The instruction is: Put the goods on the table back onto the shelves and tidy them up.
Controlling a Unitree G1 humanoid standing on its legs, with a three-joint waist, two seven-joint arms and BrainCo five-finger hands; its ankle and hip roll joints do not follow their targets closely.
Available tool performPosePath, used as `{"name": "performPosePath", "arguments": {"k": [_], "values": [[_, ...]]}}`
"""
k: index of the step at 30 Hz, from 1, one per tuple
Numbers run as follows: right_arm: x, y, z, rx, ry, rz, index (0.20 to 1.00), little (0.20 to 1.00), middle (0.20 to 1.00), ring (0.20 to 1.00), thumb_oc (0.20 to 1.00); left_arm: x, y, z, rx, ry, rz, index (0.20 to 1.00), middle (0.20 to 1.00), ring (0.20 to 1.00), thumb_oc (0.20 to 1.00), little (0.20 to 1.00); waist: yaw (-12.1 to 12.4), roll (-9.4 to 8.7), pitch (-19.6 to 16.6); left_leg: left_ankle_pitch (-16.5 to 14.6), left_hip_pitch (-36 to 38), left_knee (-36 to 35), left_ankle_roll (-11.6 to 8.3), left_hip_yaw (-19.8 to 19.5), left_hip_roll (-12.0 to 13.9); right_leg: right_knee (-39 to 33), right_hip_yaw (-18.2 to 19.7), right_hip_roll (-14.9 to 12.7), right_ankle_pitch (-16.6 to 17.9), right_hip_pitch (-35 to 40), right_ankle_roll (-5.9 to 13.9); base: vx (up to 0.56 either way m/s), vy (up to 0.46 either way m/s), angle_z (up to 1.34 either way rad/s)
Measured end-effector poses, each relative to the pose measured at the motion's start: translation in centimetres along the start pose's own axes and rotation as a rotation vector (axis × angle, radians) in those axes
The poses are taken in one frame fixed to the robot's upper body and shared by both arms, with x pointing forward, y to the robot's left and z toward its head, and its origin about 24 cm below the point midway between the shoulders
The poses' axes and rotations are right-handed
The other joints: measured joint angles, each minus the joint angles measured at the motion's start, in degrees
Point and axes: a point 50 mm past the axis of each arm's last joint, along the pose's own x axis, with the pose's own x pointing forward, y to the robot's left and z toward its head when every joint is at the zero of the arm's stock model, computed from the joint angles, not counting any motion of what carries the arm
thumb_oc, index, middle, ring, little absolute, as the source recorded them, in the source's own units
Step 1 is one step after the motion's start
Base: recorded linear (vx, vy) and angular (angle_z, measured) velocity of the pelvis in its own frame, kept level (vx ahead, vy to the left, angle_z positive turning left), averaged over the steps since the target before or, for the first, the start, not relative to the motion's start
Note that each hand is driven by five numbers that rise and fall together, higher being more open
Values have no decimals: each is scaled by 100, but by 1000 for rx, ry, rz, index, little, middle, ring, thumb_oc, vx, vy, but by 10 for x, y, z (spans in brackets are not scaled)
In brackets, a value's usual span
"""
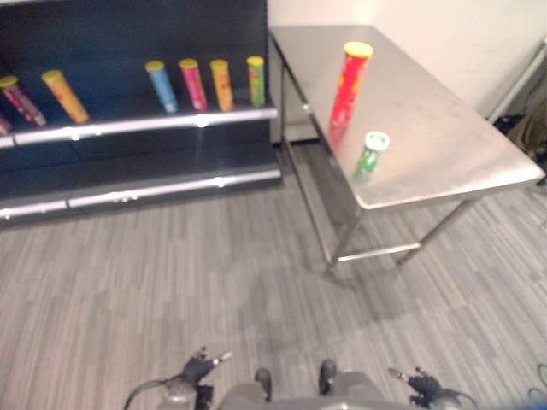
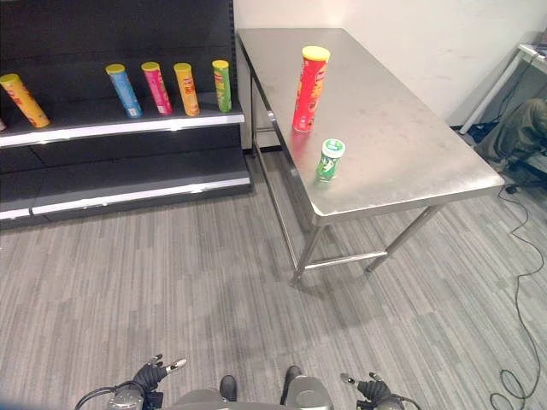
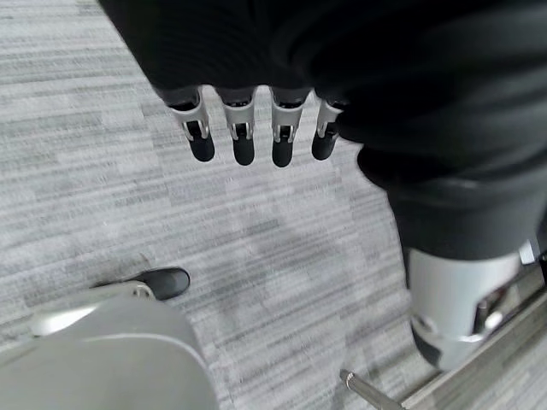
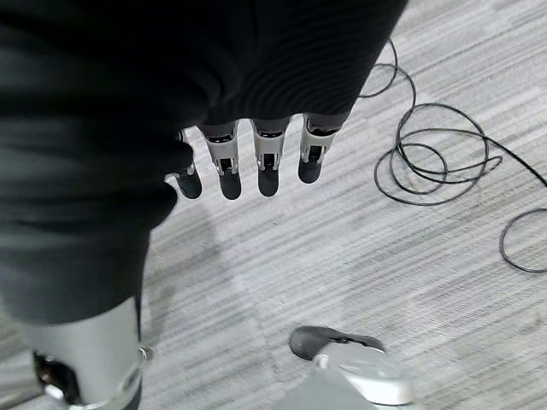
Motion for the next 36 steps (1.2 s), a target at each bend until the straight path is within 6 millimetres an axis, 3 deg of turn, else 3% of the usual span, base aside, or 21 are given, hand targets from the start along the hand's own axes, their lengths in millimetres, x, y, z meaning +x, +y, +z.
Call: {"name": "performPosePath", "arguments": {"k": [1,3,6,8,10,13,14,16,18,19,20,21,22,24,25,27,29,31,32,33,36], "values": [[0,3,2,-7,-4,8,1000,1000,1000,1000,1000,1,1,7,-1,-22,2,1000,1000,1000,1000,1000,52,-81,23,-89,-253,656,-276,-48,21,-8,50,2,-50,26,-144,163,7,-9],[1,0,9,-16,-24,2,1000,1000,1000,1000,1000,2,-2,8,-12,-24,-5,1000,1000,1000,1000,1000,127,-78,56,59,-668,1576,-510,-90,35,-76,44,1,-39,132,-261,169,43,-17],[3,-6,20,-41,-50,-8,1000,1000,1000,1000,1000,1,-11,3,-26,-7,-21,1000,1000,1000,1000,1000,206,49,138,69,-831,2238,-496,-50,169,-266,214,82,-106,434,-423,310,176,-26],[3,-4,21,-42,-56,-1,1000,1000,1000,1000,1000,-1,-11,-5,-65,15,-13,1000,1000,1000,1000,1000,228,74,154,21,-669,1569,-378,-44,423,-515,311,147,-13,684,-440,181,159,-25],[2,-2,25,-41,-77,5,1000,1000,1000,1000,1000,-2,-11,-10,-80,27,-6,1000,1000,1000,1000,1000,230,104,128,71,-770,1128,-442,-60,679,-578,348,160,-31,695,-366,363,344,-13],[2,0,31,-38,-103,12,1000,1000,1000,1000,1000,1,-13,1,-87,1,-7,1000,1000,1000,1000,1000,345,114,142,628,-981,-821,-626,-667,817,-918,587,154,-56,625,-56,355,317,-16],[2,0,32,-38,-105,13,1000,1000,1000,1000,1000,1,-13,1,-89,-1,-2,1000,1000,1000,1000,1000,404,115,185,803,-992,-1192,-623,-793,852,-1031,679,151,63,693,-105,603,617,-50],[3,-4,33,-37,-103,0,1000,1000,1000,1000,1000,0,-16,-4,-105,24,-1,1000,1000,1000,1000,1000,470,256,275,981,-1049,-1371,-879,-1327,953,-1372,860,104,15,1108,186,551,660,-54],[3,-8,33,-38,-98,-11,1000,1000,1000,1000,1000,-1,-19,-8,-114,39,-4,1000,1000,1000,1000,1000,490,366,284,995,-1002,-1368,-842,-1360,947,-1325,976,4,-30,1202,241,182,255,-50],[3,-13,33,-40,-105,-21,1000,1000,1000,1000,1000,-2,-22,-11,-116,49,-11,1000,1000,1000,1000,1000,488,463,263,1259,-1019,-1117,-839,-1289,865,-1275,1042,-147,-123,1319,366,267,339,-63],[2,-6,30,-44,-98,-3,1000,1000,1000,1000,1000,-2,-19,-13,-114,51,-2,1000,1000,1000,1000,1000,514,294,224,1416,-1005,-869,-623,-1050,489,-1124,1153,-572,-285,1273,413,267,342,-61],[1,-5,32,-21,-122,9,1000,1000,1000,1000,1000,4,-9,13,-72,-22,12,1000,1000,1000,1000,1000,429,154,258,1217,-1014,-537,-255,-807,144,-619,1143,-927,63,1085,498,498,730,-51],[0,-11,32,52,-129,-21,1000,1000,1000,1000,1000,4,-13,12,-80,-24,3,1000,1000,1000,1000,1000,380,283,241,822,-895,-226,-30,-654,-19,418,1055,-1269,-2,873,431,295,517,-35],[0,-10,26,38,-111,-17,1000,1000,1000,1000,1000,4,-6,13,-75,-39,19,1000,1000,1000,1000,1000,357,300,118,584,-666,-84,251,-371,-234,1663,1119,-1676,128,317,269,269,503,-53],[-1,-7,20,4,-94,-1,1000,1000,1000,1000,1000,4,3,15,-37,-46,29,1000,1000,1000,1000,1000,340,225,-58,401,-656,-80,378,-194,-448,1758,920,-2034,610,24,294,140,266,-55],[0,-3,25,-2,-105,9,1000,1000,1000,1000,1000,4,9,18,-25,-54,43,1000,1000,1000,1000,1000,325,313,-96,438,-674,-88,537,-33,-481,1585,488,-2154,910,-43,241,132,220,-47],[0,1,26,3,-108,22,1000,1000,1000,1000,1000,5,16,23,-4,-64,59,1000,1000,1000,1000,1000,307,332,-84,425,-541,-336,703,-41,-402,1543,522,-1808,293,-152,426,69,91,-38],[0,-1,31,2,-119,15,1000,1000,1000,1000,1000,5,17,24,1,-60,59,1000,1000,1000,1000,1000,247,347,-51,579,-326,-601,606,-42,-286,994,413,-1285,-121,-162,504,86,12,-22],[1,-2,31,1,-116,9,1000,1000,1000,1000,1000,6,14,25,-1,-62,52,1000,1000,1000,1000,1000,201,332,-27,604,-245,-705,575,-67,-240,427,517,-943,-192,-170,629,93,-14,16],[1,-1,32,-1,-115,8,1000,1000,1000,1000,1000,6,12,29,-2,-70,48,1000,1000,1000,1000,1000,114,252,-2,610,-200,-711,565,-132,-256,-73,949,-645,-170,-108,658,73,-14,31],[2,-1,23,-9,-73,4,1000,1000,1000,1000,1000,7,9,34,-6,-90,36,1000,1000,1000,1000,1000,77,-30,26,577,-109,-698,514,-186,-438,-419,1065,-641,262,-269,595,34,-54,32]]}}
